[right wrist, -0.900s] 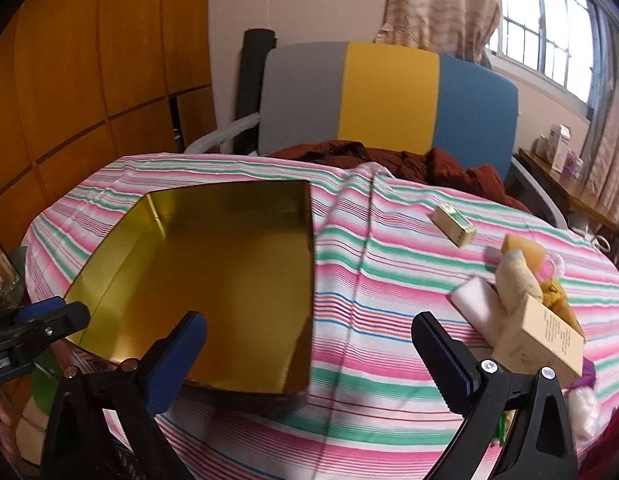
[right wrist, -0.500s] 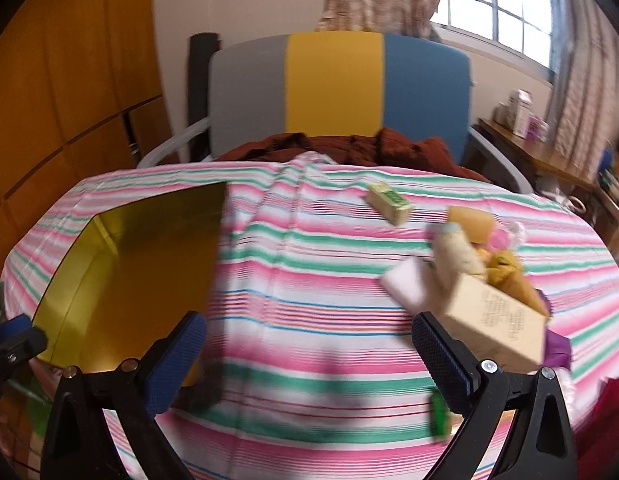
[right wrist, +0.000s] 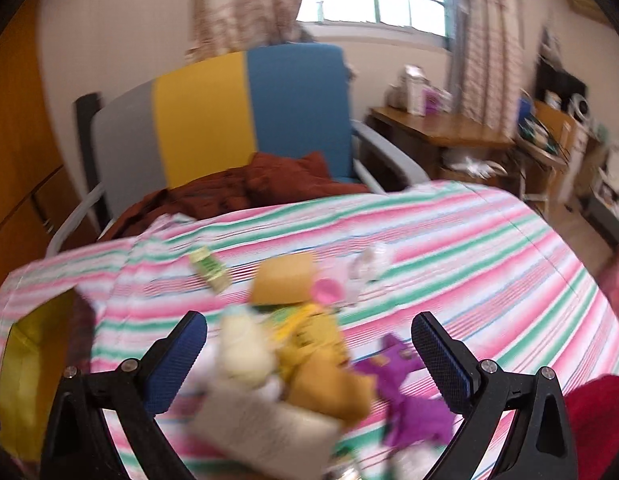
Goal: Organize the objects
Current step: 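Move both tools from the gold tray toward the pile of items, then grasp the beige printed box from the pile with the left tool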
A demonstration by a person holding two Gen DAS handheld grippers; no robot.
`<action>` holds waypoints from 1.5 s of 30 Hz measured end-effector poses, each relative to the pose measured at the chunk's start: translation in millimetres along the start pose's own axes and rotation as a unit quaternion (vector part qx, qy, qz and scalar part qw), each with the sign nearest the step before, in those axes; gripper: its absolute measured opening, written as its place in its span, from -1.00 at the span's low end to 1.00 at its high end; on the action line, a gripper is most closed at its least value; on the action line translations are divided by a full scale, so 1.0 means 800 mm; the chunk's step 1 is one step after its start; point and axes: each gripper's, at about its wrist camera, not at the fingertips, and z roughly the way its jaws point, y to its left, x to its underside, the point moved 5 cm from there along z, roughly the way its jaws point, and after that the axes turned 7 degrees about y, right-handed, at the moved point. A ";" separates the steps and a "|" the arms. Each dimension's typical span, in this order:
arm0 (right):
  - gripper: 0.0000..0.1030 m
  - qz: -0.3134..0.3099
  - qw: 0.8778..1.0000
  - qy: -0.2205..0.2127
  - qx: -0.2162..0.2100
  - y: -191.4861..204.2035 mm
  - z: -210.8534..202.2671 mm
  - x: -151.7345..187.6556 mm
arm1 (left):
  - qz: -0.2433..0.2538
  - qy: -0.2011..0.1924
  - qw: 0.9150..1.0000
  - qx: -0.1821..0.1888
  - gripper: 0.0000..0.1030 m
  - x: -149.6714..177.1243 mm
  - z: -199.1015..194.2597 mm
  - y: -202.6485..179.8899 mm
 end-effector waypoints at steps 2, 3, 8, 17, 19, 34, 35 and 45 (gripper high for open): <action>1.00 0.026 1.000 0.002 -0.008 -0.021 0.009 -0.002 | 0.018 0.006 1.000 0.009 0.64 -0.006 0.006 -0.017; 1.00 0.051 0.999 0.008 -0.006 -0.037 0.018 -0.002 | 0.028 0.010 0.999 0.014 0.64 -0.010 0.012 -0.028; 1.00 0.141 0.989 0.014 -0.039 -0.075 0.020 0.002 | 0.067 0.033 0.997 0.027 0.64 -0.021 0.040 -0.075; 1.00 0.177 0.981 0.010 -0.078 -0.087 0.017 0.002 | 0.088 0.103 0.984 0.117 0.63 -0.035 0.105 -0.163; 1.00 0.178 0.980 0.015 -0.086 -0.084 0.020 0.002 | 0.090 0.116 0.980 0.133 0.63 -0.037 0.117 -0.181; 1.00 0.157 0.982 0.013 -0.101 -0.075 0.016 0.002 | -0.073 0.201 0.937 0.277 0.69 -0.037 0.214 -0.220; 1.00 0.157 0.982 0.013 -0.101 -0.075 0.016 0.002 | -0.081 0.201 0.934 0.283 0.72 -0.037 0.218 -0.223; 1.00 0.158 0.983 0.021 -0.096 -0.077 0.024 0.002 | -0.155 0.198 0.917 0.310 0.78 -0.043 0.268 -0.231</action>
